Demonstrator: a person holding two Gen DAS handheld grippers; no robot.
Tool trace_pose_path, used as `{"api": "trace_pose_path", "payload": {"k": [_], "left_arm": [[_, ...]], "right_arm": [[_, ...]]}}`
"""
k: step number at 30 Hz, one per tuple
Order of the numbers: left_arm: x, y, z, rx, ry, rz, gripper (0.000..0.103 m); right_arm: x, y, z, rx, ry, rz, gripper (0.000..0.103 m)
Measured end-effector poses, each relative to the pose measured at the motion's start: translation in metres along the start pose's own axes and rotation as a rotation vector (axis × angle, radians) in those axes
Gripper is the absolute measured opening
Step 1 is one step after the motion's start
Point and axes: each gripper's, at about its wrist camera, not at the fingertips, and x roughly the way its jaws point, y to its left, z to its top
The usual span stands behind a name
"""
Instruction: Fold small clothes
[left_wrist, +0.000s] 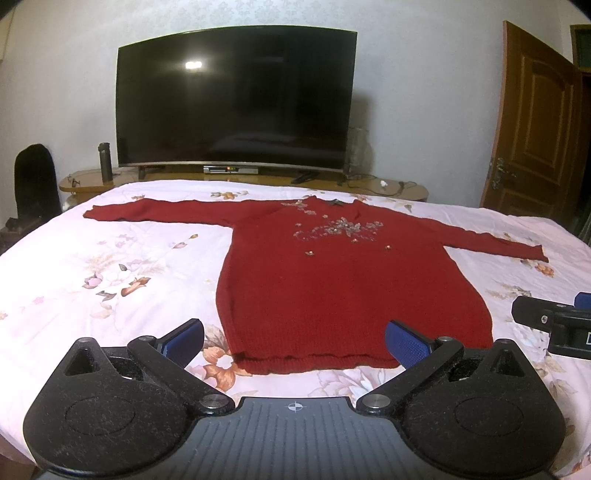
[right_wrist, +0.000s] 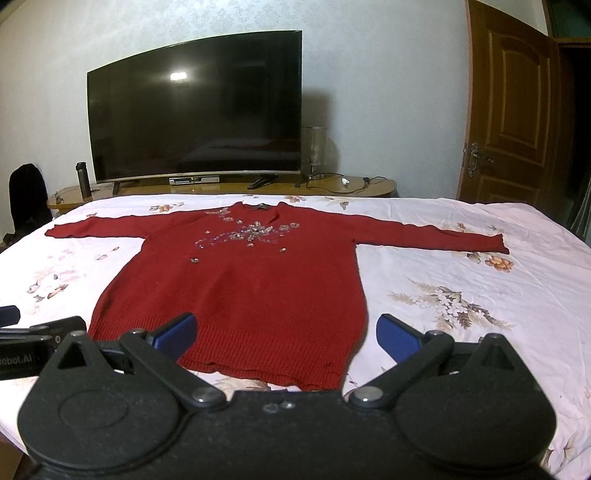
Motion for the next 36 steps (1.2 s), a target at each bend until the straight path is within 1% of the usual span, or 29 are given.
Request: {"api": "trace_pose_path", "payload": {"k": [19, 24, 25, 27, 30, 33, 36], "left_arm": [[0.002, 0.001, -0.001, -0.005, 0.004, 0.007, 0.103], [0.012, 0.006, 0.007, -0.031, 0.004, -0.008, 0.103], [0.018, 0.008, 0.012, -0.047, 0.007, -0.028, 0.103], [0.032, 0.012, 0.021, -0.088, 0.022, -0.034, 0.103], [0.058, 0.015, 0.034, -0.096, 0.022, -0.062, 0.103], [0.088, 0.016, 0.052, -0.09, 0.003, -0.049, 0.103], [0.123, 0.017, 0.071, -0.093, -0.004, -0.022, 0.103]], "right_arm": [[0.0, 0.001, -0.002, -0.005, 0.004, 0.003, 0.103], [0.002, -0.004, 0.001, 0.005, 0.009, -0.006, 0.103], [0.004, -0.009, 0.003, 0.016, 0.007, -0.012, 0.103], [0.008, -0.019, 0.009, 0.028, -0.004, -0.025, 0.103], [0.016, -0.041, 0.022, 0.042, -0.062, -0.058, 0.103], [0.039, -0.067, 0.04, 0.057, -0.089, -0.109, 0.103], [0.063, -0.098, 0.052, 0.11, -0.11, -0.123, 0.102]]}}
